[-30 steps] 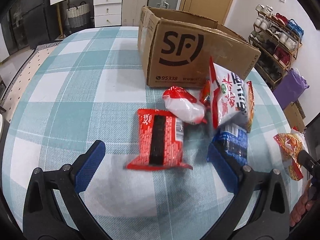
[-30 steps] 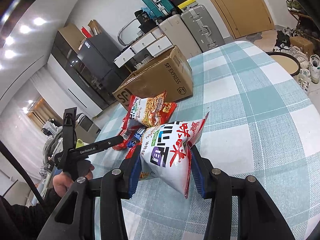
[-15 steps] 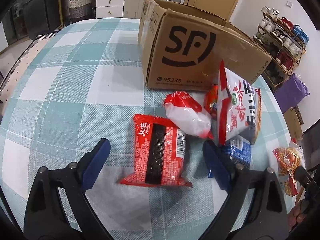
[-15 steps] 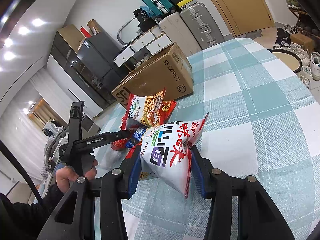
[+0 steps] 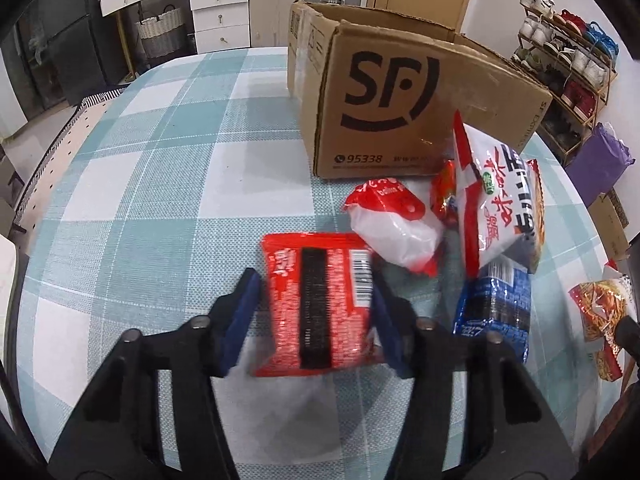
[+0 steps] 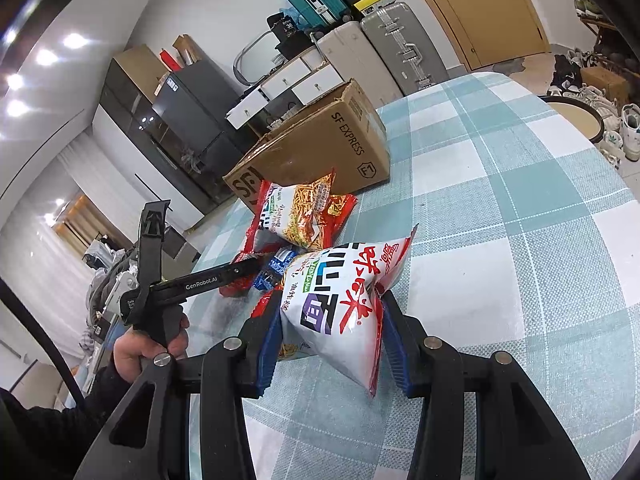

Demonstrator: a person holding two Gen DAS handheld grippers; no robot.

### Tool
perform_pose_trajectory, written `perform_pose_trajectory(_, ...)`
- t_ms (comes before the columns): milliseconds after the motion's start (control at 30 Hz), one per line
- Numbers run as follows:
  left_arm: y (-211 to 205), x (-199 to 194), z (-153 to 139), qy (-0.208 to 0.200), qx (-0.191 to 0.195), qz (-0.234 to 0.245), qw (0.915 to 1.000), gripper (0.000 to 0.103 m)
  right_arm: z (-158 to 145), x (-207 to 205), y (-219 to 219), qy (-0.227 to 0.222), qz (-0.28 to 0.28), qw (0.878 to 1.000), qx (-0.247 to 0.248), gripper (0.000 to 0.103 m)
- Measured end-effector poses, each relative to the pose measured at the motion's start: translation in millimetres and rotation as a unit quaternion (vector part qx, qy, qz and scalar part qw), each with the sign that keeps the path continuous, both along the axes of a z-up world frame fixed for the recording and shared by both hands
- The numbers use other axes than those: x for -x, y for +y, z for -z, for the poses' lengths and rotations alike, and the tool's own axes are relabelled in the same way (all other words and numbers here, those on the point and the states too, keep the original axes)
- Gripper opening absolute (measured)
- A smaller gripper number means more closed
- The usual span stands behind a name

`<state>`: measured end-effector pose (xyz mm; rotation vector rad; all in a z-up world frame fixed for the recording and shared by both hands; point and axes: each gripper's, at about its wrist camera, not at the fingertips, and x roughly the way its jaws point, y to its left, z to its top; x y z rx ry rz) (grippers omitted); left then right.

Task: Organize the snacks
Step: 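Close the left gripper on the red biscuit pack while the right gripper holds its bag, then lift both packets and carry them over the cardboard box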

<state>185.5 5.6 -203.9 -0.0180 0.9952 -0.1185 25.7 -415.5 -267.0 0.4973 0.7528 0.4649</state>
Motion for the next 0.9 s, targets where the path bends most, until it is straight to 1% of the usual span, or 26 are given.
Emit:
perform_pose_trajectory(67, 2.9, 1.8, -0.8, 0.001, 0.002, 0.003, 1.0, 0.041, -1.9, 0.7, 1.7, -0.002, 0.0, 1.0, 0.002, 0.046)
perform_pose_trajectory(300, 14.3, 19.6, -4.6, -0.004, -0.001, -0.002, 1.0, 0.041, -15.5, 6.7, 7.7, -0.018, -0.001, 1.0, 0.009, 0.046)
perform_pose_trajectory(533, 26.9, 46.9, -20.8, -0.023, 0.004, -0.011, 0.9997, 0.041, -35.2, 14.9, 18.7, -0.04, -0.01, 0.999, 0.014, 0.046)
perform_pose_trajectory(733, 36.4, 72.1, -48.0, -0.05, 0.007, -0.011, 0.9987, 0.041, -54.6, 25.2, 27.0, -0.062, -0.019, 0.998, 0.018, 0.046)
perform_pose_trajectory(900, 41.5, 90.7, -79.9, -0.081, 0.015, 0.001, 0.9966, 0.041, -73.2, 29.7, 28.8, -0.077, -0.024, 0.997, 0.007, 0.046)
